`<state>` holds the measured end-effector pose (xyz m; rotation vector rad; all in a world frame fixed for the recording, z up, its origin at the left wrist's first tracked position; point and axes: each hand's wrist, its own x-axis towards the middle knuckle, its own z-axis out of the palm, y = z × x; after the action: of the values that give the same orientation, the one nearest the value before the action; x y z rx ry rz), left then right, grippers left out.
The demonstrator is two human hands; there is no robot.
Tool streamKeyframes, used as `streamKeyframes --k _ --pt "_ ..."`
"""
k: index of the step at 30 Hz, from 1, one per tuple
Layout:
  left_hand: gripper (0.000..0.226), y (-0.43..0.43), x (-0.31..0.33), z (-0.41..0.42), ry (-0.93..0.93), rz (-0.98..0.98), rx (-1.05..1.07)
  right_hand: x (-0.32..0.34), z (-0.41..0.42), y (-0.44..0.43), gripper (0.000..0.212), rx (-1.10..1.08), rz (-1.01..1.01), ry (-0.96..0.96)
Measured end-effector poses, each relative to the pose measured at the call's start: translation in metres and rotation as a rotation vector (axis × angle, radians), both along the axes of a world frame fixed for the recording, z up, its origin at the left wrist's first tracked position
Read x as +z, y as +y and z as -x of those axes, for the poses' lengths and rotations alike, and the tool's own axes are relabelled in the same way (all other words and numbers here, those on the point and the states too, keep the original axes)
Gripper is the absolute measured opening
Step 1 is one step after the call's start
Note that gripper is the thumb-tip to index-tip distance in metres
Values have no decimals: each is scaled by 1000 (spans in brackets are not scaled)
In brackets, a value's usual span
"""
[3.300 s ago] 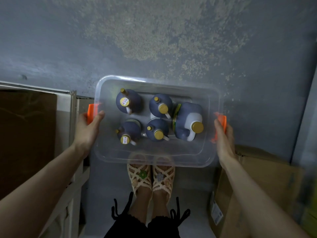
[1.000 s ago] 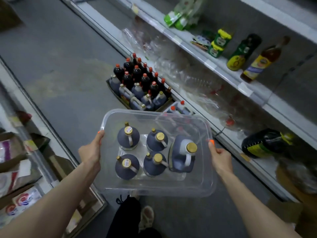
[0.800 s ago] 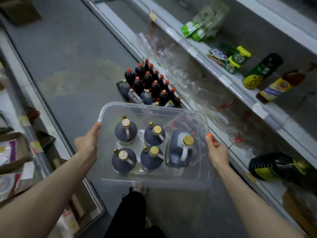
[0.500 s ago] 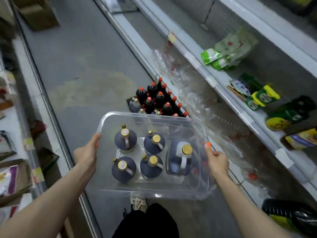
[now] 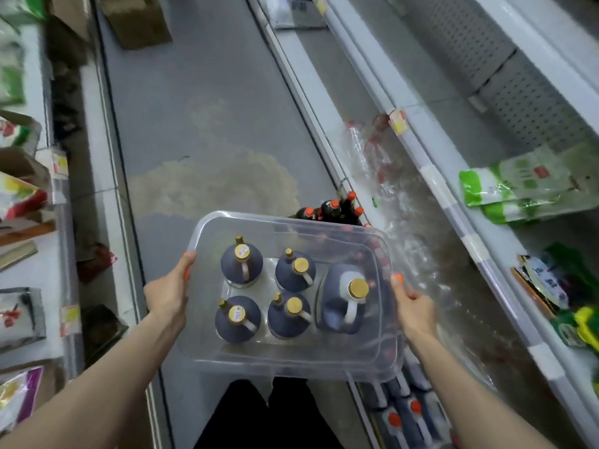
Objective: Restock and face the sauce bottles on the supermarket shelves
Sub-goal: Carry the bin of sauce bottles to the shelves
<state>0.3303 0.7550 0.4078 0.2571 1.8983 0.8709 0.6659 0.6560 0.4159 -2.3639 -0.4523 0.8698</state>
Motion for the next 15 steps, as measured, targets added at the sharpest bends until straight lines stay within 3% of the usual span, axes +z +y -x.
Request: streamKeyframes --k 8,15 --pt "40 126 -9 28 -10 57 56 -5 22 151 57 65 37 -13" --pt "48 266 -26 68 -22 91 -40 -36 65 252 60 -82 107 -25"
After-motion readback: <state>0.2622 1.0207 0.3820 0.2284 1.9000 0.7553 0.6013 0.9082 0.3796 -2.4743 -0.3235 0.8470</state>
